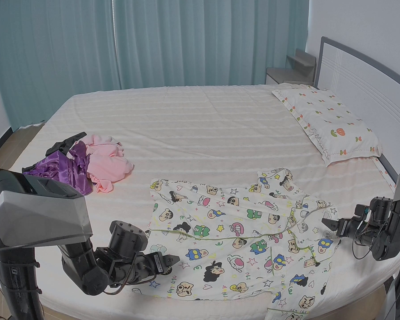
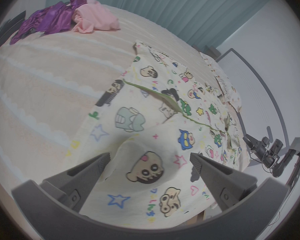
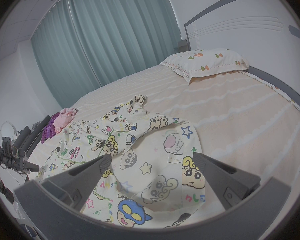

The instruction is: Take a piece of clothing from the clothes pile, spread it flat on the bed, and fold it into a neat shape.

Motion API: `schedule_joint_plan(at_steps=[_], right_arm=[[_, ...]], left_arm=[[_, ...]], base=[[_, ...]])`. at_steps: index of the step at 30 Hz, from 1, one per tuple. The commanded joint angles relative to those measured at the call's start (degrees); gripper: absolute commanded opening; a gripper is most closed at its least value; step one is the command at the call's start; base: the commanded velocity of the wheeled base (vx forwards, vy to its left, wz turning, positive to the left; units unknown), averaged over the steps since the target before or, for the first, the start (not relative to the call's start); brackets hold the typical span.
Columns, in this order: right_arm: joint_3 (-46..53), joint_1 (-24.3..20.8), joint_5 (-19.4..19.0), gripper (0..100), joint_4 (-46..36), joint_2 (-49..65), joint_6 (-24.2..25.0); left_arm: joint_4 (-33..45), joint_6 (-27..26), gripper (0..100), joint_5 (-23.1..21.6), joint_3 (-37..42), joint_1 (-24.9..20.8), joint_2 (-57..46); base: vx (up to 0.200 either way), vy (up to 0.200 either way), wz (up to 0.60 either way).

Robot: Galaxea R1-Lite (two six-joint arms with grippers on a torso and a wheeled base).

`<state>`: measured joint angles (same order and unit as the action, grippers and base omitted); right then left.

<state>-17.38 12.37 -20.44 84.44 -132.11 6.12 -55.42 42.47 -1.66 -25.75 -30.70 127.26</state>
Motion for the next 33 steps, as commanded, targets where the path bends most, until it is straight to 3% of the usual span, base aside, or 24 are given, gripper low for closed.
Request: schedule_joint_plan(at_steps=[1,8,15,18,20,27,33], right_arm=[[-0.1,-0.1,0.0,100,0.0,-0.1,0.1],[0.0,-0.8,0.0,100,0.0,-0.2,0.2],[0.0,-1.2,0.1,100,0.0,-1.0,0.1],[0.1,-1.2,0.1,100,0.0,-1.0,0.1],[0.0,-1.1,0.1,100,0.0,-1.0,0.2],[0.6,-1.7,0.1,100,2.4,-1.6,0.2],[1.7,-1.7,0.1,100,5.6,-3.5,0.2]], left_arm=[[-0.9,0.2,100,-0.3,0.1,-4.1,-0.3],[-1.0,0.3,100,-0.7,1.0,-11.7,0.2],[-1.4,0.9,100,0.0,2.8,-14.1,0.0],[-3.1,1.0,100,0.1,3.5,-12.6,-1.3],[-5.4,1.6,100,-0.4,4.2,-7.2,-4.4],[-5.8,1.0,100,-0.6,2.3,3.9,-4.3],[-5.9,-1.3,100,-2.3,0.6,8.9,0.5]], base=[[0.000,0.000,0.00],[0.000,0.000,0.00],[0.000,0.000,0.00],[0.000,0.000,0.00],[0.000,0.000,0.00],[0.000,0.000,0.00],[0.000,0.000,0.00]])
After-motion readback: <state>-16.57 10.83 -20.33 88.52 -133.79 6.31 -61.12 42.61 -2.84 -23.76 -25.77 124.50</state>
